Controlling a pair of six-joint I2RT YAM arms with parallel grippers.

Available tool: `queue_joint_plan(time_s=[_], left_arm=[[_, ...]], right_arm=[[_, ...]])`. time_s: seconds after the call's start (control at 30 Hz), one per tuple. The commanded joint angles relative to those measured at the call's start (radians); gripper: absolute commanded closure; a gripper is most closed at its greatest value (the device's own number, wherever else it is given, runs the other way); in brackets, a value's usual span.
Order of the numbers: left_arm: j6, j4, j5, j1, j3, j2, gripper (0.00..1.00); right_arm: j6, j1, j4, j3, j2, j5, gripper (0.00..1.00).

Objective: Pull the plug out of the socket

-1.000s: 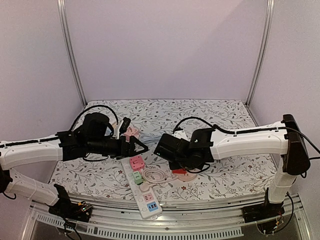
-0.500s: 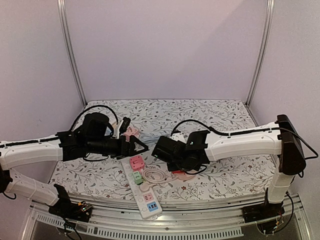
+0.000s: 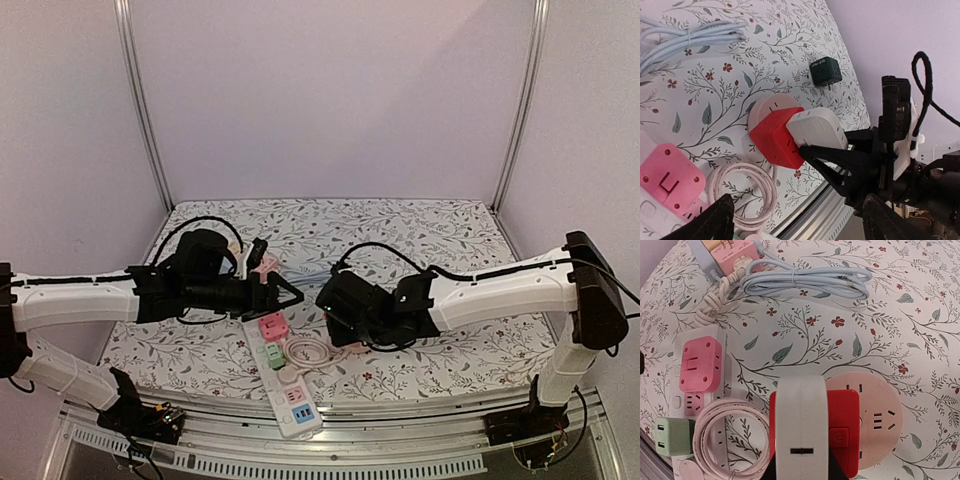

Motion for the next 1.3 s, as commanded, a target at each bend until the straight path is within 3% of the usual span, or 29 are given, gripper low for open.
queue_joint_plan(time_s=[0.0,0.5,1.27], left_arm=[[-0.042,0.12,0.019,-0.01,-0.007,0.08,0.13],[-0.08,0.24,0.058,-0.063,0.08,0.314,0.27],[-0.088,0.28,0.064,-0.093,0.128,0.474,0.42]], right_arm=[[-0.094,0.005,0.098,-0.064,-0.04,-0.151,1.0],[0.06,-0.044,0.074,-0.166,-0.099,-0.107,1.0],[0.109,-0.067,0.116,-0.201,-0.106,-0.153,1.0]])
